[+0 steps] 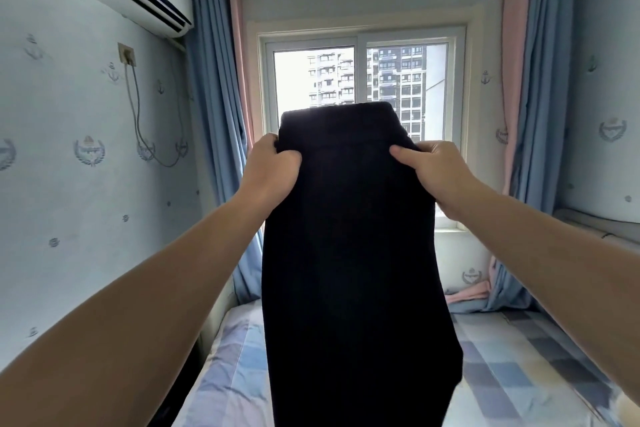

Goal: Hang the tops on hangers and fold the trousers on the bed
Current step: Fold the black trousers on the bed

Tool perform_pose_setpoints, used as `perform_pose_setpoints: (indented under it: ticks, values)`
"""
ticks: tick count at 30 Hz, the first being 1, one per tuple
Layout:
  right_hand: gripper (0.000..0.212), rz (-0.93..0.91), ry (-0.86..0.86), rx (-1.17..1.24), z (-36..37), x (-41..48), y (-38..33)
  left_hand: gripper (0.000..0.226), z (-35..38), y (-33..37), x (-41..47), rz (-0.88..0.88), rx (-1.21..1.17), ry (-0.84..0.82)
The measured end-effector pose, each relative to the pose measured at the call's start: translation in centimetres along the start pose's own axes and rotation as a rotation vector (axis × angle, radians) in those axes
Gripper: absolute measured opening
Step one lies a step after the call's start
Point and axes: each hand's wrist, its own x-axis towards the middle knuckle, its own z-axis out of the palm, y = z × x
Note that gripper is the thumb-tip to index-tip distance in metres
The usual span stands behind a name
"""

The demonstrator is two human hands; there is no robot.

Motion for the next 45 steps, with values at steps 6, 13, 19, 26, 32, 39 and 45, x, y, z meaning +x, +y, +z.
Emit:
perform_pose_setpoints:
  ticks: [6, 13, 19, 26, 32, 39, 45]
  values:
    - [0.017, 0.05, -0.027, -0.006, 0.8, -1.7, 1.7, 0.029, -1.1, -2.0, -1.9, -0.054, 0.028, -0.063]
    - [0.014, 0.134, -0.089, 0.005, 4.7, -2.0, 7.4, 0.04, -1.6, -9.0, -2.8, -0.178, -0.034, -0.093]
    - [0.013, 0.316, -0.138, -0.043, 10.7, -3.0, 18.0, 0.03, -0.6, -22.0, -4.0, -0.352, -0.016, -0.119]
    - [0.011, 0.605, -0.238, -0.244, 19.5, -3.6, 36.5, 0.026, 2.7, -44.1, -4.9, -0.667, 0.092, -0.2]
    - [0.02, 0.77, -0.301, -0.499, 26.6, 0.4, 52.3, 0.006, 6.8, -60.8, -2.2, -0.86, 0.143, -0.279]
    - [0.021, 0.836, -0.294, -0.662, 33.9, 6.2, 72.5, 0.009, 13.8, -81.1, 2.2, -0.883, 0.208, -0.283]
    - [0.013, 0.89, -0.249, -0.588, 38.2, 7.0, 87.9, 0.027, 19.0, -95.3, 2.1, -0.938, 0.185, -0.255]
